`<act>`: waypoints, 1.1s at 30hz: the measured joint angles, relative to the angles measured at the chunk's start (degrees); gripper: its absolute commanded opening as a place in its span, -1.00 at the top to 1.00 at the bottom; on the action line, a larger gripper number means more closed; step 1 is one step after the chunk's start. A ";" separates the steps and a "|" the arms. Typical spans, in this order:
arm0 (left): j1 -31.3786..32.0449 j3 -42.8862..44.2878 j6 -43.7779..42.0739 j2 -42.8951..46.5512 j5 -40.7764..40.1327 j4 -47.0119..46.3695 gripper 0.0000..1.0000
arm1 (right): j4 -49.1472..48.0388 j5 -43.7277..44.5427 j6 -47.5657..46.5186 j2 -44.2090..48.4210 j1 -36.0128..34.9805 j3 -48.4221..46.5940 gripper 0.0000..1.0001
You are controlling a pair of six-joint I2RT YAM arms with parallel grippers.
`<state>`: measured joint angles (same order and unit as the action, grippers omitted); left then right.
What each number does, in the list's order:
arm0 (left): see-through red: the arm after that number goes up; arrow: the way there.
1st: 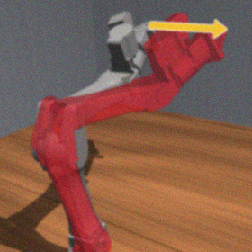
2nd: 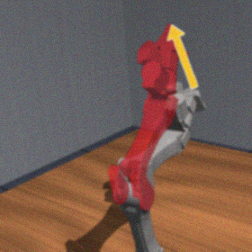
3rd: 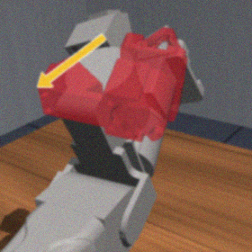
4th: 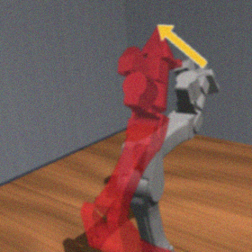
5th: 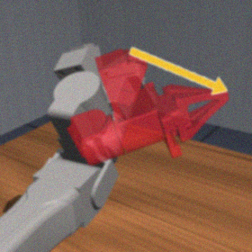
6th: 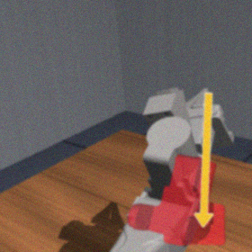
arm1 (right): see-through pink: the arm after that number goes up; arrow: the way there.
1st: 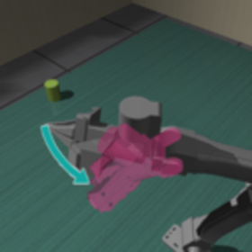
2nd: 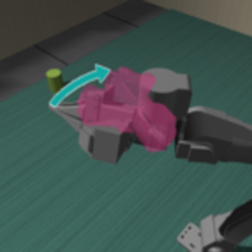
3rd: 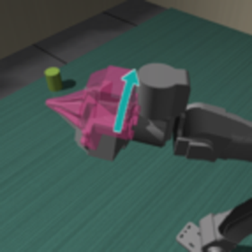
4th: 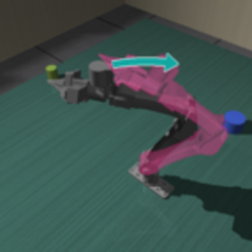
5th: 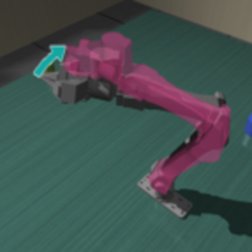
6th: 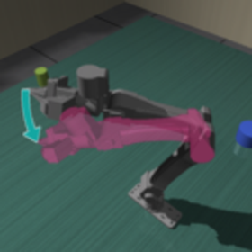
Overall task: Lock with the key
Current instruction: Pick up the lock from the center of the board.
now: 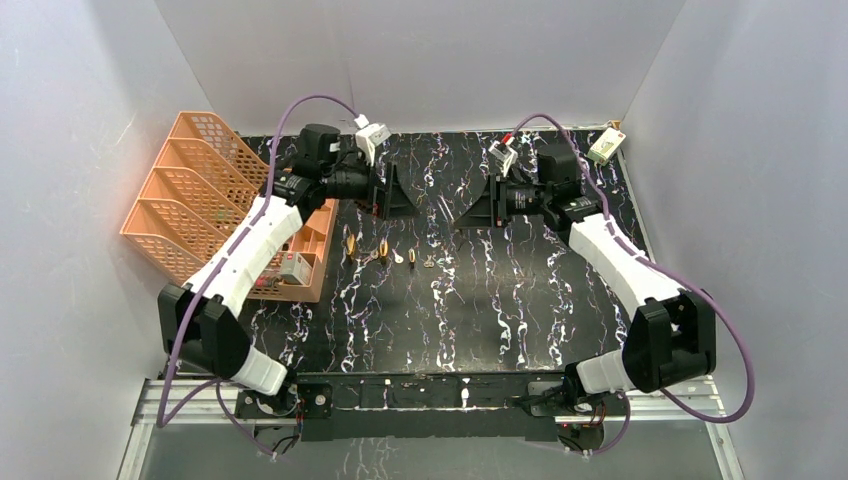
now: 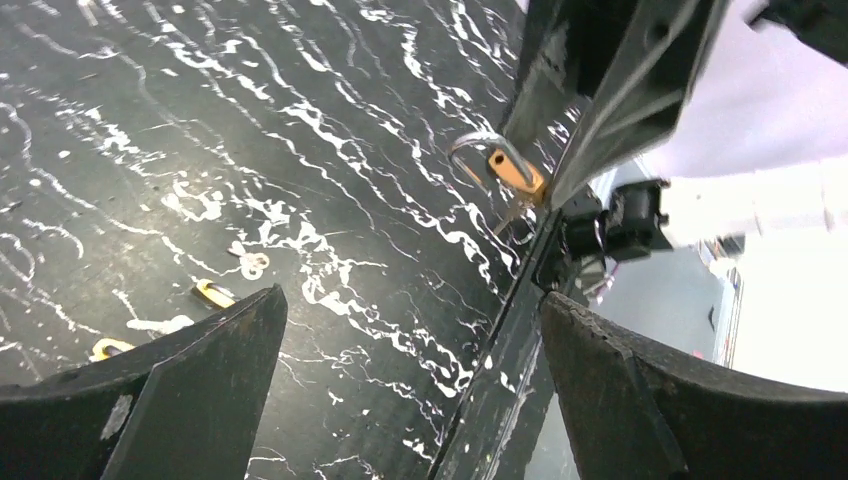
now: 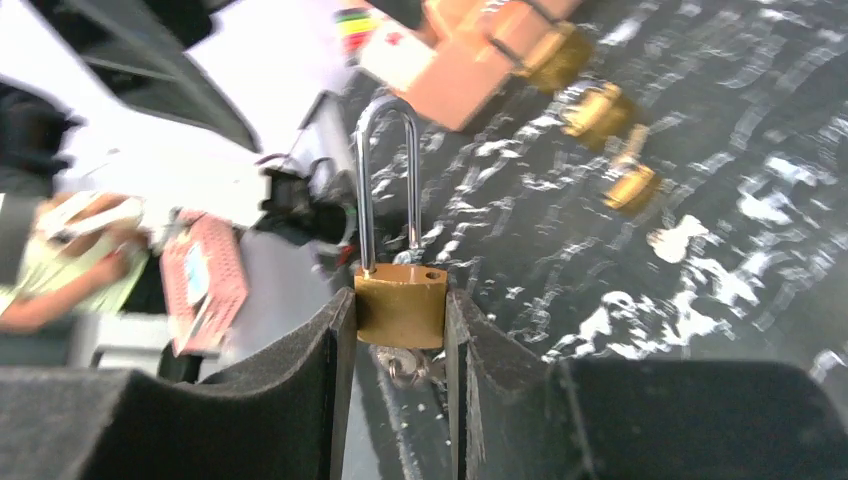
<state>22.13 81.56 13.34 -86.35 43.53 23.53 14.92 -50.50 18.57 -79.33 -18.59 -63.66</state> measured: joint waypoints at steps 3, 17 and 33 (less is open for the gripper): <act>-0.94 -2.58 -5.25 2.80 6.45 -1.86 -0.95 | -15.98 -11.98 14.51 -0.74 -0.28 1.31 0.58; -7.39 -0.39 -10.03 3.48 34.95 -6.64 -0.80 | -49.24 -30.49 45.40 -2.97 -8.85 1.27 0.54; -7.37 -0.39 -5.75 3.76 42.93 -11.32 -0.09 | -66.07 -30.62 60.30 -12.15 -10.75 -0.07 0.56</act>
<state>14.76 81.17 7.60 -82.59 86.46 12.21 -51.16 -81.12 78.87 -91.48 -29.34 -63.72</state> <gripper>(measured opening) 0.552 0.410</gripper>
